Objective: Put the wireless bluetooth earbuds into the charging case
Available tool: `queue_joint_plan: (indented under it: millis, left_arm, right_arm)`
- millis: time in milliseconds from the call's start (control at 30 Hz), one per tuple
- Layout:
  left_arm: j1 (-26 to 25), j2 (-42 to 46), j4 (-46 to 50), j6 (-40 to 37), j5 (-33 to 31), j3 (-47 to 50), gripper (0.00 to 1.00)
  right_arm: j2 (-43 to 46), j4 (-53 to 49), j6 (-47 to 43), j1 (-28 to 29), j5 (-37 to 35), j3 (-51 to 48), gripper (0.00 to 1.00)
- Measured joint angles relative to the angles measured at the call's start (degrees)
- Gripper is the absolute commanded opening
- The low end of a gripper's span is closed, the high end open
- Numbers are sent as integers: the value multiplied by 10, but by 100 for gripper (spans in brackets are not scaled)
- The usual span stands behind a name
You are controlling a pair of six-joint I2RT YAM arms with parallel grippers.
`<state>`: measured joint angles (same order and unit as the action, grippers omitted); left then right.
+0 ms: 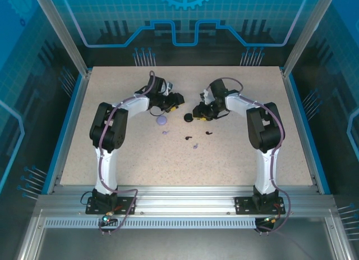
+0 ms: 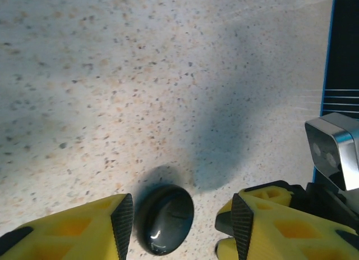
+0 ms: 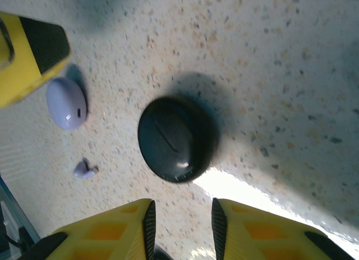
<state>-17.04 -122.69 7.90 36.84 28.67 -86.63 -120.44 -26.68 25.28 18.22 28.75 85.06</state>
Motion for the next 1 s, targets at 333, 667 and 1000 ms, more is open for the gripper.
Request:
queue_joint_plan:
  millis: [333, 667, 1000]
  left_arm:
    - [-5, -40, 23, -9, 12, -3, 53]
    - [-15, -40, 24, -9, 22, -3, 52]
    - [-17, -40, 23, -8, 34, -3, 50]
  right_arm:
    - [-5, 19, 29, 3, 2, 5, 32]
    - [-23, 22, 39, 9, 2, 9, 29]
    - [-40, 23, 45, 10, 2, 16, 25]
